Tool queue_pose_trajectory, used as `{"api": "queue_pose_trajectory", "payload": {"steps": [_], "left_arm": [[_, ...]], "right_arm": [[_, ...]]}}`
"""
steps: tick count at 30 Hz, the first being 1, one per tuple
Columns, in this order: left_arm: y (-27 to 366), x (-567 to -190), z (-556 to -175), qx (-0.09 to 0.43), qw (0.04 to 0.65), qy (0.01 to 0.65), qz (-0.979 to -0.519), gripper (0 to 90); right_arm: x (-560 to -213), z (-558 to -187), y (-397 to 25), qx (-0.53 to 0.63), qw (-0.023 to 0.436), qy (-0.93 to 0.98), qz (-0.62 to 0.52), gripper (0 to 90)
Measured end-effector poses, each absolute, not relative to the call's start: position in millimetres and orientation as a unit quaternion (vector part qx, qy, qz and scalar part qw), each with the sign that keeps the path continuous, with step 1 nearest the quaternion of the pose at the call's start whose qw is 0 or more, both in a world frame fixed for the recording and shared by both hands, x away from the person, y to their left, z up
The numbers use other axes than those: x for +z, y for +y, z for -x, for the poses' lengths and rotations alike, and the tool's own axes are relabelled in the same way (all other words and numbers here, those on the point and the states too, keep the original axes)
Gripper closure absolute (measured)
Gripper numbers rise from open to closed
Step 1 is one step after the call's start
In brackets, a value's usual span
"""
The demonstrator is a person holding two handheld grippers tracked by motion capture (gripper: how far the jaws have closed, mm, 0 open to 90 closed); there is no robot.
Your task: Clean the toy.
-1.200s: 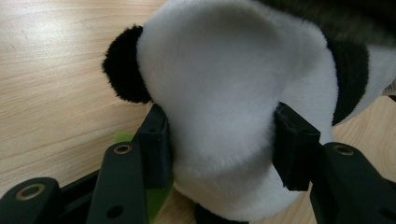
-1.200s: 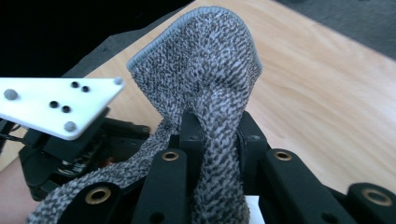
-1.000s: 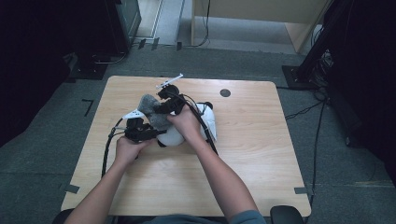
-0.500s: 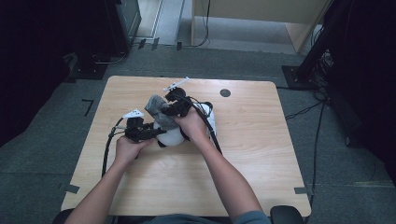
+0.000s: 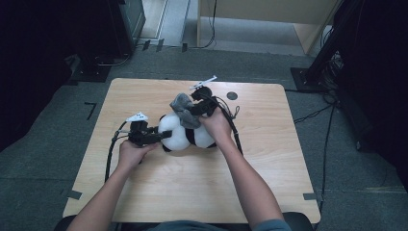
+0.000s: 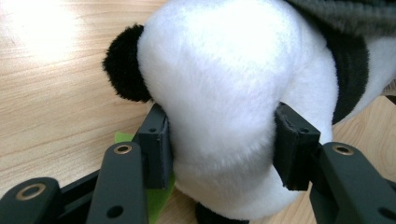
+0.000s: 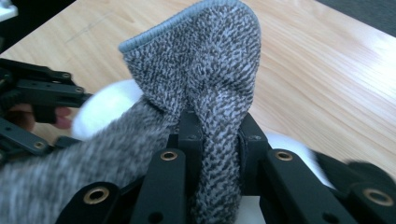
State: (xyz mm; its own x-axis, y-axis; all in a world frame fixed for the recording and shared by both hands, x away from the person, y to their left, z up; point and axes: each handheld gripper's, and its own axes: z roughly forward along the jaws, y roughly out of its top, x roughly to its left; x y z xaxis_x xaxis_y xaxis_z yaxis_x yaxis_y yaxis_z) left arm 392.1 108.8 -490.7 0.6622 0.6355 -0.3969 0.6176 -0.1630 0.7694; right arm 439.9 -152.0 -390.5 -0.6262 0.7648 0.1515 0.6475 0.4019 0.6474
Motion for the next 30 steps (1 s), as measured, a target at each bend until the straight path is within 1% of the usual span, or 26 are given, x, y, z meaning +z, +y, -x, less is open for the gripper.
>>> {"api": "queue_pose_trajectory", "payload": {"steps": [10, 12, 15, 20, 22, 25, 30], "left_arm": [[108.9, -490.6, -391.7, 0.011, 0.500, 0.409, -0.763, 47.4], [108.5, -491.0, -391.4, 0.012, 0.503, 0.409, -0.762, 47.4], [107.7, -491.1, -390.4, 0.016, 0.504, 0.409, -0.761, 47.3], [108.4, -491.8, -391.3, 0.014, 0.504, 0.409, -0.760, 47.3], [108.7, -492.0, -391.6, 0.013, 0.504, 0.409, -0.761, 47.3], [108.2, -492.0, -391.2, 0.014, 0.504, 0.410, -0.760, 47.3], [108.6, -492.6, -390.9, 0.015, 0.505, 0.410, -0.759, 47.4]], "right_arm": [[-381.7, -438.5, -201.3, 0.369, 0.101, 0.805, -0.454, 77.0], [-382.3, -438.1, -212.3, 0.372, 0.102, 0.799, -0.461, 76.9], [-384.7, -437.4, -227.0, 0.386, 0.090, 0.786, -0.474, 77.0], [-389.3, -435.7, -246.8, 0.381, 0.098, 0.776, -0.493, 77.4], [-391.9, -435.5, -252.6, 0.370, 0.101, 0.775, -0.502, 77.6], [-396.9, -434.8, -257.3, 0.369, 0.092, 0.772, -0.509, 77.7], [-392.2, -434.3, -256.7, 0.356, 0.109, 0.777, -0.508, 77.9]]}}
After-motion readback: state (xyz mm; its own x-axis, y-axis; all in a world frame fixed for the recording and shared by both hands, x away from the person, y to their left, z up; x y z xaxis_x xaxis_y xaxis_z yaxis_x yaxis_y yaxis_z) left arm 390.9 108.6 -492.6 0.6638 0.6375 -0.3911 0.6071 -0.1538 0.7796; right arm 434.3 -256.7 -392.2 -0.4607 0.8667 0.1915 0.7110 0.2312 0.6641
